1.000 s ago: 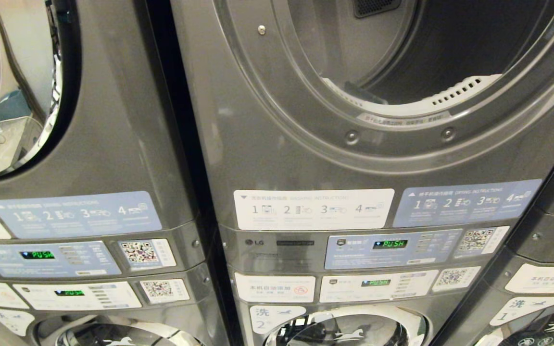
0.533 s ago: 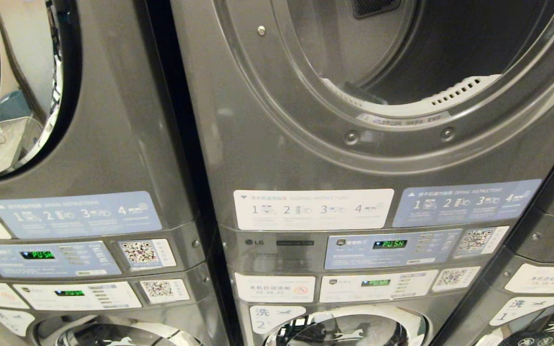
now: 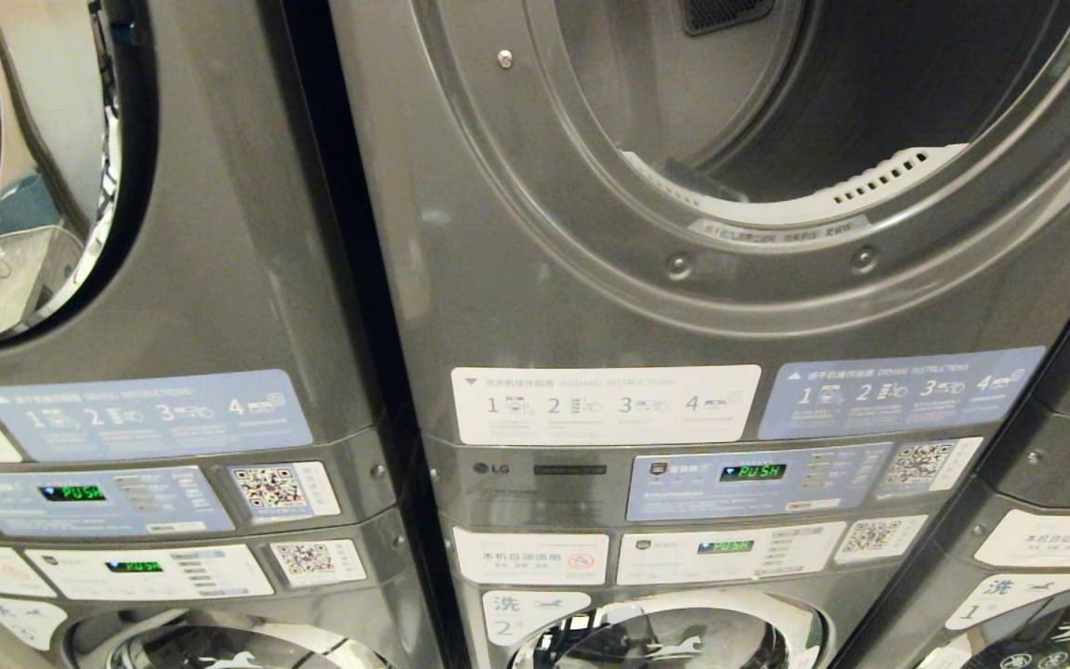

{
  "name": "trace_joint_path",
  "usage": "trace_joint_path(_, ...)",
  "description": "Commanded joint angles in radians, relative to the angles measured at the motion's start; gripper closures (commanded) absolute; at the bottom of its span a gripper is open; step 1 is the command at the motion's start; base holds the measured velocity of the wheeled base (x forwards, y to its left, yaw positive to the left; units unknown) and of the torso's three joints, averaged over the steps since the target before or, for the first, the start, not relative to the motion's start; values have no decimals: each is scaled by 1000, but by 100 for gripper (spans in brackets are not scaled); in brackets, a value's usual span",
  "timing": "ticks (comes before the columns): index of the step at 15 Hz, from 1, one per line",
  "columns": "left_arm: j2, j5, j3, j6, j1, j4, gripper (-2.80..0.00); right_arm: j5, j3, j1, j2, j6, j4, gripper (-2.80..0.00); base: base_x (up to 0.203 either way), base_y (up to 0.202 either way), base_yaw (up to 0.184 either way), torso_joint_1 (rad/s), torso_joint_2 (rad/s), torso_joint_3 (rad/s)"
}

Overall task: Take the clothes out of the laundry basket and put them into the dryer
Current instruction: Open the dryer

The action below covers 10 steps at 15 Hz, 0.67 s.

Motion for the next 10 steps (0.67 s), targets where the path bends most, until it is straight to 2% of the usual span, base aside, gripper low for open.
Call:
trace_joint_path(1, 0, 0, 0, 0, 0, 0, 0, -65, 24, -8, -11, 16, 2, -280, 0, 0, 0, 0, 0, 0)
trace_joint_path(3, 0, 0, 0, 0, 0, 0, 0, -229, 35, -8, -10, 100, 2, -280, 0, 0, 0, 0, 0, 0)
trace_joint_path(6, 0, 0, 0, 0, 0, 0, 0, -372, 108, -9, -8, 223, 7, -280, 0, 0, 0, 0, 0, 0)
trace_joint_path(10, 0, 0, 0, 0, 0, 0, 0, -380, 170, -10, 24, 234, 8, -280, 0, 0, 0, 0, 0, 0)
